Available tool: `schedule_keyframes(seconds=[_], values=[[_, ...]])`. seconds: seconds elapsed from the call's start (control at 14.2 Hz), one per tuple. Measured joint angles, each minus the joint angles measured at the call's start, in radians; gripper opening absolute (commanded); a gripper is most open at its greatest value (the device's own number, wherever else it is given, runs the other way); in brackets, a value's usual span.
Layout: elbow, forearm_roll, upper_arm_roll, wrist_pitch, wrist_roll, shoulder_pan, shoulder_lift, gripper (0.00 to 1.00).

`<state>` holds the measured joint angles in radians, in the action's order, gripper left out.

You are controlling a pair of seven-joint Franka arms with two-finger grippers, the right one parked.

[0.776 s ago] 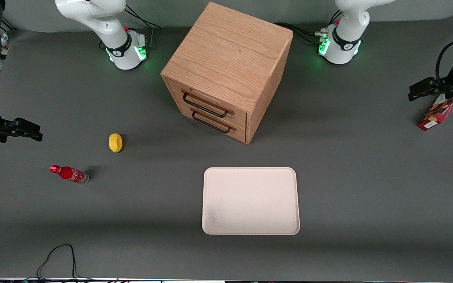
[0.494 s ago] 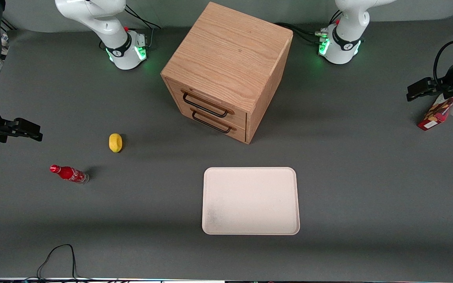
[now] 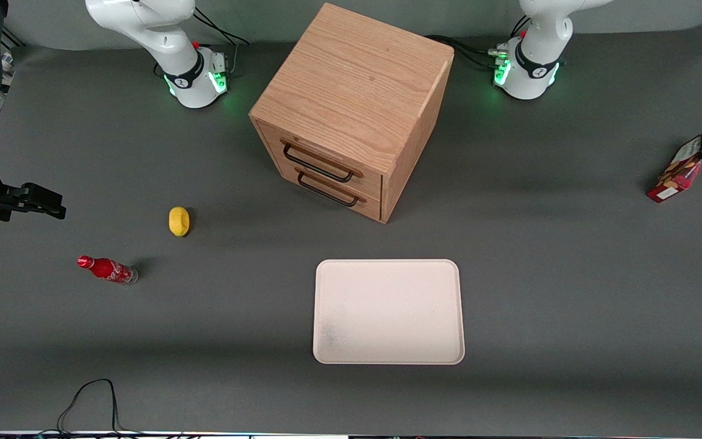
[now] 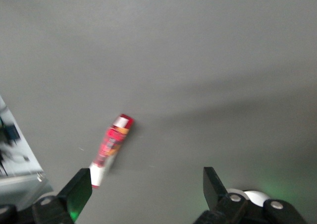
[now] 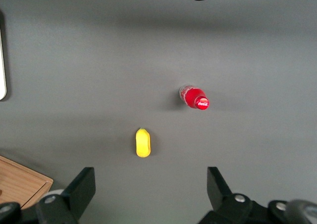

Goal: Place red cookie box on tray
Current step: 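Lower the left gripper over the red plaid shortbread box, then close the left gripper on the end of the shortbread box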

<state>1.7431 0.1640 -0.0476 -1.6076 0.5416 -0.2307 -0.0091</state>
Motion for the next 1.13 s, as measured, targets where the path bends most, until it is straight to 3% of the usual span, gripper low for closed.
schedule_keyframes(seconds=[0.21,0.42,0.78,1.06,1.13], values=[[0.151,-0.001,-0.143,-0.172,0.229,-0.027,0.006,0.99],[0.336,-0.002,-0.211,-0.396,0.410,-0.070,0.008,0.98],[0.593,-0.002,-0.223,-0.709,0.684,-0.183,0.027,0.97],[0.630,-0.015,-0.223,-0.826,0.856,-0.249,0.106,0.91],[0.630,-0.026,-0.223,-0.850,0.877,-0.253,0.125,0.84]])
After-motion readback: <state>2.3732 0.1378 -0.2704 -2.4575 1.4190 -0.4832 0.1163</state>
